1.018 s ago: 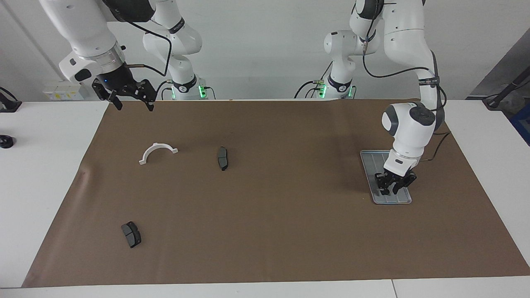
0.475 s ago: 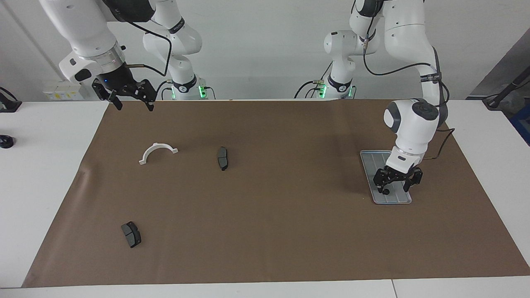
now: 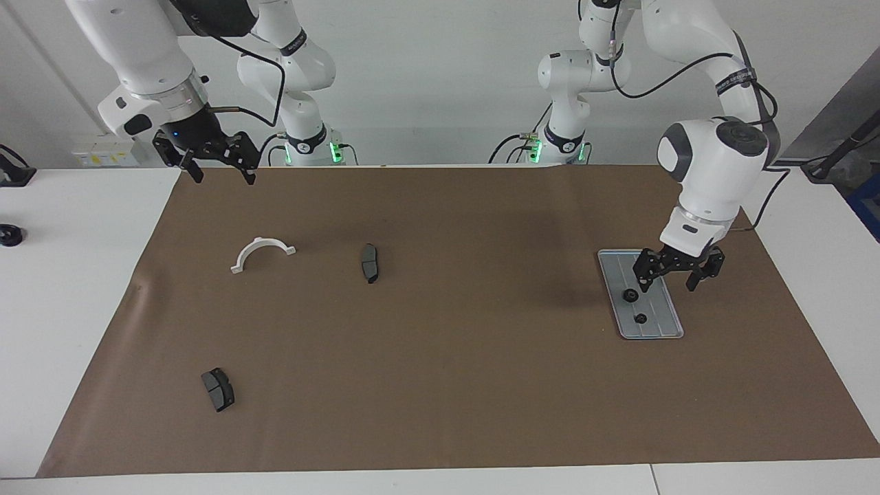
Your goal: Pick bearing gear from pile to tray
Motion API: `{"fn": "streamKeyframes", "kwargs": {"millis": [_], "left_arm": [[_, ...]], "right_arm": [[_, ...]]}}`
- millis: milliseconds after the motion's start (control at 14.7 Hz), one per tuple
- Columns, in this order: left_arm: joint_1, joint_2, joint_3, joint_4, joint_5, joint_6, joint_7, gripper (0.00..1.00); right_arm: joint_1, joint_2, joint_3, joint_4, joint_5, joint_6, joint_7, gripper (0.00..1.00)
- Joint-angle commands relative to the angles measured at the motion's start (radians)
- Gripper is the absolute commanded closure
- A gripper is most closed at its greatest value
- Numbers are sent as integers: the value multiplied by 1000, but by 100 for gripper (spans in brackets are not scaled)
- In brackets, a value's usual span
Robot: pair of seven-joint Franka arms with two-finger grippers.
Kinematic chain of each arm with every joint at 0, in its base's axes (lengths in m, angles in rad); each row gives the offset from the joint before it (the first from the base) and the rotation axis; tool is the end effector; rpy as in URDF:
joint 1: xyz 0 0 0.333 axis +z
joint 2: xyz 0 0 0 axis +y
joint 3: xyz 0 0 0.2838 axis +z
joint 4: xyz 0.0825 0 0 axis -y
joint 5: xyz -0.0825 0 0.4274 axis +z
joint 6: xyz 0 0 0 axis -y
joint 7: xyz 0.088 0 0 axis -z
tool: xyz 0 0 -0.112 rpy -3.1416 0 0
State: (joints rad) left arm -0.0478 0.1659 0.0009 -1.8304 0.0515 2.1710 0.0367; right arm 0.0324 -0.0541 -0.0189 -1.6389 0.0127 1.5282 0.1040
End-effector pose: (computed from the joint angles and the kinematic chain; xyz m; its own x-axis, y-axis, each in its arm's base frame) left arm 0.6571 -0.0287 0.4031 0.9789 -0.1118 0.1713 -0.1040 -0.9931 -0.0533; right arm 0.5770 0.0090 0.5806 0.9943 -0.0898 -0.0577 -0.0904 -0.9959 -0.0078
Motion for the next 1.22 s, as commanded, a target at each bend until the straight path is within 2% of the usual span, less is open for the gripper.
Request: {"fn": "streamKeyframes", "kwargs": {"millis": [0,407,679,883,1086,1154], "left_arm": [[-4,-14,-9,82,-22,-134,25,0],[-4,-129,-29,83,-24,-253,23,0],[-4,-227,-32,91,-42,-442,35,0],[2,-212,-19,221,-165,-598,35,0],[2,-195,-22,243,-135,-609,52,0],[0,-178,-27,281,-96,-614,57,0]], "right_arm": [[-12,-18,7,-21,21,12,-6,0],[-12,-18,7,-21,21,10,-6,0],[-12,-18,7,-21,21,12,-6,0],[-12,-18,7,-21,21,10,-6,0],[-12,-18,7,-21,21,10,-6,0],[-12,-18,5,-21,21,10,-6,0]]}}
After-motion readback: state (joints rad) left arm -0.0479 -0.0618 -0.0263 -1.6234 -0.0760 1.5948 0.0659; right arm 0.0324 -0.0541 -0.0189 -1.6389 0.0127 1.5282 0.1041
